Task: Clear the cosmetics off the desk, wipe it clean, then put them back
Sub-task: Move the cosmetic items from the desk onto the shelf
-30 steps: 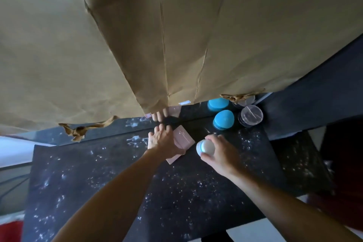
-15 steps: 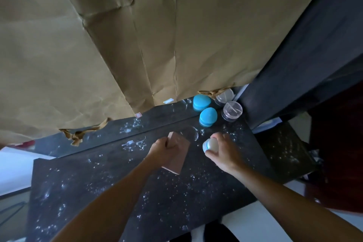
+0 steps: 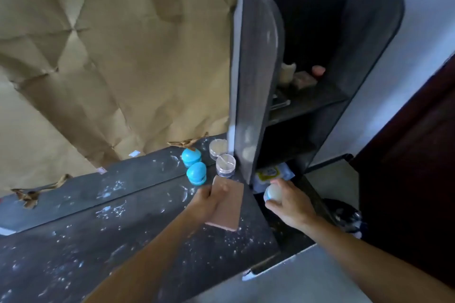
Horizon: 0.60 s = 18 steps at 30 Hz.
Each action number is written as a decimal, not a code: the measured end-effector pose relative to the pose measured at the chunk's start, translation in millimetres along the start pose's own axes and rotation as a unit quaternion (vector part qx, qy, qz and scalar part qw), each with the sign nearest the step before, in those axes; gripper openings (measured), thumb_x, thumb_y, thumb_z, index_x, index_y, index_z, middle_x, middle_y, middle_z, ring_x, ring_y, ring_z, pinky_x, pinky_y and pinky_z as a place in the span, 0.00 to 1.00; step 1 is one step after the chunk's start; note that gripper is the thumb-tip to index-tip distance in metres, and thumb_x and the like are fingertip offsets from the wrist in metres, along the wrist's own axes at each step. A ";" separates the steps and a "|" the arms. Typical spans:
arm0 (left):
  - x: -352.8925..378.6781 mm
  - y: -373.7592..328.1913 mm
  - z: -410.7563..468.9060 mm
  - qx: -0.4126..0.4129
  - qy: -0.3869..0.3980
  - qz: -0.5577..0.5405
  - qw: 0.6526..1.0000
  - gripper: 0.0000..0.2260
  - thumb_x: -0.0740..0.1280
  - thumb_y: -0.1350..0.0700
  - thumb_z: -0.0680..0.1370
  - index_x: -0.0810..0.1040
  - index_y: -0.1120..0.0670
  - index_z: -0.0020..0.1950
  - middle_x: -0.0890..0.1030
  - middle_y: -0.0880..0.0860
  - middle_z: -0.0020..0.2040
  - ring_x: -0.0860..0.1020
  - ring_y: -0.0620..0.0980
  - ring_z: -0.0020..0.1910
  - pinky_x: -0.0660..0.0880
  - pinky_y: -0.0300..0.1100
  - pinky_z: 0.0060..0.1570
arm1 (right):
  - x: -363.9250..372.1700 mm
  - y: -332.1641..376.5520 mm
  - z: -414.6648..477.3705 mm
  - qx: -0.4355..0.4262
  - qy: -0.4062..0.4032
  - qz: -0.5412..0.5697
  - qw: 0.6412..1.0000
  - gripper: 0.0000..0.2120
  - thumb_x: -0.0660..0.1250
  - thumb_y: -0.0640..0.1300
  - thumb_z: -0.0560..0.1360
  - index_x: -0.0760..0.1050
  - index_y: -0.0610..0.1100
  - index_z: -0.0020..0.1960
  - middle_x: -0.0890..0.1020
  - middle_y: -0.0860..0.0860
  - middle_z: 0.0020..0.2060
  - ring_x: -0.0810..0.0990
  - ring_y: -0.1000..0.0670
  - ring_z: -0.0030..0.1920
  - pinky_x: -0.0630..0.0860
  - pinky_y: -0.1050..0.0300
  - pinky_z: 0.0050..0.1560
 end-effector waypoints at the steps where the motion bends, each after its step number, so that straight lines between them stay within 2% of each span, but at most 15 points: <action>1: 19.5 -6.9 -1.9 0.001 0.002 -0.010 1.000 0.16 0.64 0.46 0.78 0.75 0.58 0.57 0.82 0.54 0.46 0.81 0.49 0.40 0.78 0.39 0.35 | -14.6 -16.5 -2.6 -0.002 -0.005 -0.003 1.000 0.25 0.69 0.53 0.69 0.69 0.50 0.63 0.75 0.48 0.59 0.76 0.44 0.57 0.74 0.51 0.52; 5: 92.2 -23.7 2.8 -0.051 0.033 -0.090 0.994 0.17 0.67 0.49 0.77 0.71 0.55 0.63 0.81 0.61 0.52 0.82 0.59 0.46 0.79 0.50 0.33 | -69.4 -77.8 -11.1 0.011 -0.028 0.002 1.000 0.26 0.69 0.53 0.69 0.68 0.50 0.64 0.75 0.48 0.60 0.76 0.44 0.57 0.74 0.50 0.53; 7: 122.6 -35.9 4.3 -0.076 0.041 -0.119 0.989 0.17 0.67 0.55 0.77 0.68 0.55 0.64 0.80 0.61 0.54 0.82 0.60 0.47 0.79 0.51 0.31 | -92.8 -102.3 -13.2 0.017 -0.042 0.015 0.999 0.26 0.70 0.53 0.68 0.69 0.50 0.64 0.75 0.48 0.60 0.77 0.44 0.56 0.75 0.50 0.53; 11: 167.0 -68.4 19.4 -0.070 0.046 -0.136 0.987 0.16 0.65 0.64 0.75 0.68 0.57 0.62 0.78 0.61 0.54 0.80 0.59 0.48 0.80 0.53 0.33 | -130.6 -138.1 -7.4 0.031 -0.073 0.034 0.996 0.27 0.71 0.52 0.67 0.70 0.49 0.64 0.76 0.48 0.58 0.77 0.44 0.54 0.75 0.51 0.53; 13: 181.9 -80.5 39.3 -0.064 0.025 -0.149 0.986 0.17 0.65 0.66 0.74 0.69 0.58 0.62 0.78 0.61 0.54 0.80 0.58 0.48 0.81 0.53 0.37 | -140.3 -152.4 -2.9 0.042 -0.080 0.041 0.995 0.27 0.70 0.52 0.66 0.70 0.49 0.64 0.76 0.48 0.58 0.77 0.44 0.55 0.75 0.50 0.53; 16: 193.8 -99.1 76.1 -0.044 -0.034 -0.111 0.992 0.16 0.68 0.66 0.73 0.73 0.60 0.60 0.80 0.57 0.45 0.79 0.53 0.39 0.77 0.44 0.33 | -145.6 -168.2 6.0 0.035 -0.084 0.039 0.995 0.27 0.69 0.53 0.66 0.70 0.50 0.63 0.76 0.50 0.59 0.76 0.46 0.56 0.74 0.50 0.54; 18: 197.8 -108.3 104.3 -0.038 -0.076 -0.104 0.991 0.15 0.70 0.67 0.71 0.75 0.63 0.57 0.80 0.57 0.43 0.80 0.55 0.40 0.79 0.48 0.38 | -147.4 -176.2 14.0 0.030 -0.085 0.037 0.995 0.27 0.69 0.54 0.65 0.70 0.50 0.62 0.76 0.51 0.58 0.76 0.47 0.56 0.74 0.49 0.55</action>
Point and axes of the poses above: each hand's wrist, its own z-axis towards the middle knuckle, its own x-axis out of the palm, y = z × x, the point moved 6 cm from there along z, towards the middle knuckle
